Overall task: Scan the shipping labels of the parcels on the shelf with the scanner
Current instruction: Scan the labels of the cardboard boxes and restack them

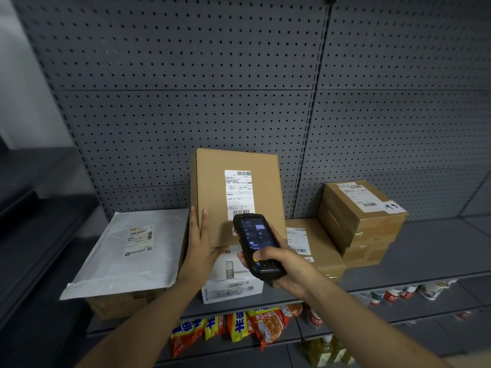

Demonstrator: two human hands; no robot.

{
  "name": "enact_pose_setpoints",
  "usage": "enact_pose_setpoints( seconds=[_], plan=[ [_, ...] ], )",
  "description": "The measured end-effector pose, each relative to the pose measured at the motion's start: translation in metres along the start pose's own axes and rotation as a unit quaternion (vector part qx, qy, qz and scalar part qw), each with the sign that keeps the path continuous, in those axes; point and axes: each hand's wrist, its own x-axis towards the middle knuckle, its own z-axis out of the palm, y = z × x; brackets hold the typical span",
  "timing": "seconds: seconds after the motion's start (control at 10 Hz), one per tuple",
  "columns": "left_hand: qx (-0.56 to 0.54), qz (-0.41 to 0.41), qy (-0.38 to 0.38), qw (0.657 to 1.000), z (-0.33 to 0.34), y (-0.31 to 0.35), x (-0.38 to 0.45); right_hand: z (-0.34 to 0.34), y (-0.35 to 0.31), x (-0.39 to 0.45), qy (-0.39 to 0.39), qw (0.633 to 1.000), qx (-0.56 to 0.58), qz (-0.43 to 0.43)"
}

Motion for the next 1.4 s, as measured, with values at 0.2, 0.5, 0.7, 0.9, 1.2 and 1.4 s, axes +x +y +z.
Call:
enact_pose_setpoints(
  seconds=[0.2, 0.5, 0.7, 0.9, 1.2, 1.4],
  plan=[
    [0.1, 0.071, 0.058, 0.991, 0.006, -0.023, 0.008, 0.005, 0.003, -0.004, -0.007, 1.0, 0.002, -0.002],
    [0.091, 0.051, 0.046, 0.993, 0.002, -0.024, 0.007, 0.003, 0.01, 0.002, -0.007, 1.0, -0.01, -0.008],
    [0.082, 0.038, 0.043, 0.995, 0.007, -0.019, 0.007, -0.004, 0.017, 0.009, 0.021, 0.999, -0.029, -0.011],
    [0.019, 0.021, 0.005, 1.0, 0.026, 0.0, 0.004, -0.04, 0.025, 0.02, 0.153, 0.982, -0.088, -0.063],
    [-0.015, 0.016, -0.065, 0.998, 0.068, 0.011, 0.008, -0.099, 0.002, 0.002, 0.338, 0.921, -0.142, -0.13],
    [-0.013, -0.016, -0.087, 0.996, 0.114, 0.035, 0.02, -0.151, -0.017, -0.004, 0.38, 0.909, -0.137, -0.099]
  ],
)
